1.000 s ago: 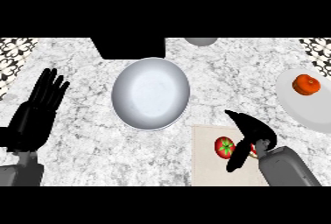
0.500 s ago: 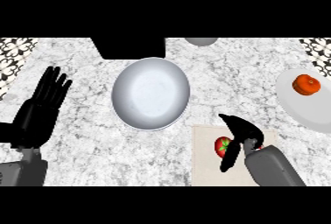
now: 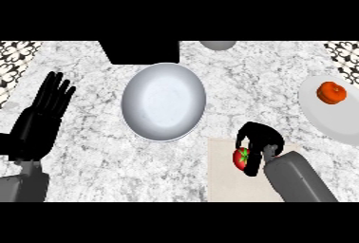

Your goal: Pick the tomato from the placemat and place it in the bowl

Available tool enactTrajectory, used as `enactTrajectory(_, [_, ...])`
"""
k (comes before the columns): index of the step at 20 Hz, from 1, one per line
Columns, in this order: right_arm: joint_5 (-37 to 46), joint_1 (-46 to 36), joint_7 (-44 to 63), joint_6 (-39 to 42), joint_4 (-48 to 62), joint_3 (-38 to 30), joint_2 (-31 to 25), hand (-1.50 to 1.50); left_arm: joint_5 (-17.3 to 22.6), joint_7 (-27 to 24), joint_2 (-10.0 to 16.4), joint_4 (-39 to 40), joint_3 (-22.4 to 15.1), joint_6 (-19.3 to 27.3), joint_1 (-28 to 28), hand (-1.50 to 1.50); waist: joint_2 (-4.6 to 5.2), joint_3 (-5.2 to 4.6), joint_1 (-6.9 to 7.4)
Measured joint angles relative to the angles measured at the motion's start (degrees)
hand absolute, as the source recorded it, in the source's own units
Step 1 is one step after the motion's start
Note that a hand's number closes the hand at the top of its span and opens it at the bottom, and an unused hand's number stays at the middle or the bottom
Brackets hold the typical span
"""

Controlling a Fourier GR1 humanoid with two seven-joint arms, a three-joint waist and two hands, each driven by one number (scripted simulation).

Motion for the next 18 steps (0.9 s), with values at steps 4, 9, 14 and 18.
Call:
enactTrajectory(4, [3.6,-0.2,-2.2,-1.2,0.6,1.2,1.8,1.50,-0.4,0.1,-0.6,0.1,0.4,-0.3,0.0,0.00,-0.04,-0.02,0.01])
enactTrajectory(9, [5.9,-3.3,4.0,-7.6,-4.1,13.7,10.3,1.50,-0.7,0.3,-1.5,0.1,-0.9,-0.5,-1.1,0.00,0.09,0.17,2.11])
enactTrajectory(14, [4.0,-8.8,12.4,-16.6,-6.5,28.0,13.2,1.50,-1.2,0.5,-2.0,0.7,-2.1,-0.7,-2.3,0.00,0.33,0.21,4.01])
enactTrajectory(18, [2.1,-14.7,18.9,-23.6,-7.1,36.3,13.9,1.50,-1.4,0.5,-2.0,1.5,-2.2,-0.9,-3.1,0.00,0.36,0.20,4.27])
